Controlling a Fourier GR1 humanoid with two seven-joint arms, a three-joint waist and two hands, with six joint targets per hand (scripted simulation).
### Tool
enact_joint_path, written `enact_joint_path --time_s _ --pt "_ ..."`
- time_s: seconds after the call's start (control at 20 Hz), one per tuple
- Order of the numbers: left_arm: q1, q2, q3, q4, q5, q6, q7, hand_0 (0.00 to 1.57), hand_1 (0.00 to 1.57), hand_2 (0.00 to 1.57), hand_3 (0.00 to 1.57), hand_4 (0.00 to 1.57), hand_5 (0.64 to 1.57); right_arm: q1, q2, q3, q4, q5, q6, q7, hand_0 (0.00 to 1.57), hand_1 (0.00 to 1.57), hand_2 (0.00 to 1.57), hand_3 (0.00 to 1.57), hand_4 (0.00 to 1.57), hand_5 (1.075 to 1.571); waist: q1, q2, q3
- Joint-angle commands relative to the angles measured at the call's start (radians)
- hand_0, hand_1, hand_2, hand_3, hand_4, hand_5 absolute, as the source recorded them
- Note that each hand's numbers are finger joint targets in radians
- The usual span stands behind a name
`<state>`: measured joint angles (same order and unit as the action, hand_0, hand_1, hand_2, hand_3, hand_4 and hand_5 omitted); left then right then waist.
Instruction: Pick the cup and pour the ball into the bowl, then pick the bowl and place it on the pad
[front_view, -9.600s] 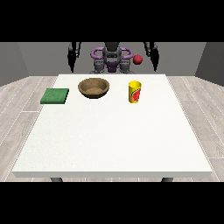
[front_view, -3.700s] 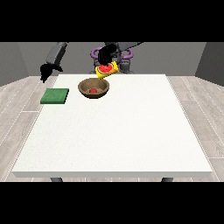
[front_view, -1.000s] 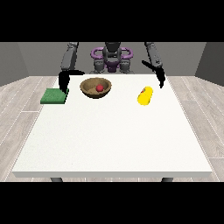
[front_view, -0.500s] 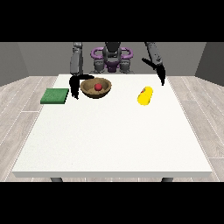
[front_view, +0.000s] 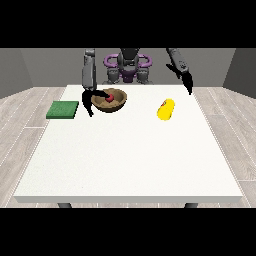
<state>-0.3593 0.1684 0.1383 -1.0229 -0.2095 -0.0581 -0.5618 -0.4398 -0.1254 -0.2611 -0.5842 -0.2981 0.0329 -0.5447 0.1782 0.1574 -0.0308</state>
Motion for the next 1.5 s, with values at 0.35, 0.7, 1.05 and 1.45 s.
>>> enact_joint_path --time_s 0.35,0.7,1.05,1.45 --pt "-0.109 -0.010 -0.064 -0.079 -0.018 -0.042 0.000 0.00 0.00 0.00 0.00 0.00 0.711 0.141 -0.223 0.196 0.073 0.391 -0.415 0.070 1.57 1.57 1.57 1.57 1.30 1.566 0.181 0.187 0.0232" --pt "-0.107 -0.020 -0.071 -0.024 -0.027 -0.046 0.021 0.00 0.00 0.00 0.00 0.00 0.707 0.118 -0.299 0.202 -0.043 0.392 -0.411 0.324 1.57 1.57 1.57 1.57 1.18 1.571 0.207 0.077 0.0202" --pt "-0.038 -0.029 -0.019 0.112 0.004 -0.036 -0.002 0.00 0.00 0.00 0.00 0.00 0.716 0.053 -0.402 0.333 -0.143 0.485 -0.279 0.699 1.57 1.57 1.57 1.57 1.27 1.569 0.108 -0.090 0.0233" --pt "0.074 -0.022 0.035 0.193 0.014 0.027 -0.014 0.00 0.00 0.00 0.00 0.00 0.732 -0.038 -0.653 0.482 -0.293 0.625 0.048 0.800 1.57 1.57 1.57 1.57 1.57 1.555 -0.050 -0.243 0.0286"
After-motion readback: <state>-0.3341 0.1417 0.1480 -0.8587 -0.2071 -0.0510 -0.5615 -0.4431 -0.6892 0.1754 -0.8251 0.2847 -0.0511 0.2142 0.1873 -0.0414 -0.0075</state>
